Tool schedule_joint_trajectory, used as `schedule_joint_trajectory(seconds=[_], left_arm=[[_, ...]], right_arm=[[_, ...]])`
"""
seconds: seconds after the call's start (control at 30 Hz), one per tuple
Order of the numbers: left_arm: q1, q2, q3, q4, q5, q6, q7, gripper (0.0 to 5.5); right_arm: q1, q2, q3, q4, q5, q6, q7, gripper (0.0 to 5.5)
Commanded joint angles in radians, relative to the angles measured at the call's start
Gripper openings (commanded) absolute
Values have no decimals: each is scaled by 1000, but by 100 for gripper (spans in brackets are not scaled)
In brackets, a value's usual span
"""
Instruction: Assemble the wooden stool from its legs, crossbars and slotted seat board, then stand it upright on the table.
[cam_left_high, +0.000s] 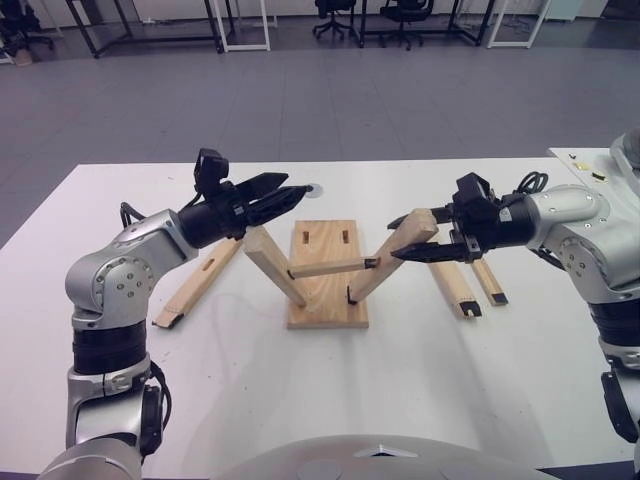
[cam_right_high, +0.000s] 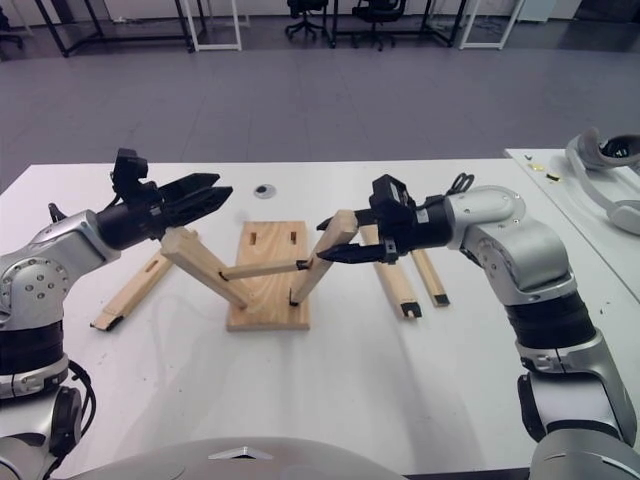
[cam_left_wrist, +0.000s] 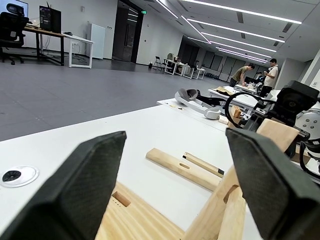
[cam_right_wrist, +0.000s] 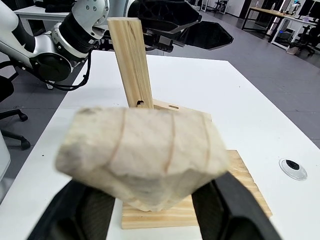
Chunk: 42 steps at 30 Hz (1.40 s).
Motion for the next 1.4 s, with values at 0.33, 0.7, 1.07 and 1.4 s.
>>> schedule_joint_trajectory(seconds=[0.33,0.7,1.07,1.4], left_arm=[[46,-45,-8,-35,-1,-28,55,367],[55,-49,-14,-41,5,-47,78,367],[45,-49,12,-36,51,-115,134,367],[126,-88,-46,-146,170,-182,254,367]], right_arm=[[-75,16,236,82,-116,143,50,207],[-94,63,189,141,-160,117,-21,345],[-316,-55,39,297,-277,-82,78,445],[-260,87,-220,-326,161,464,-304,445]])
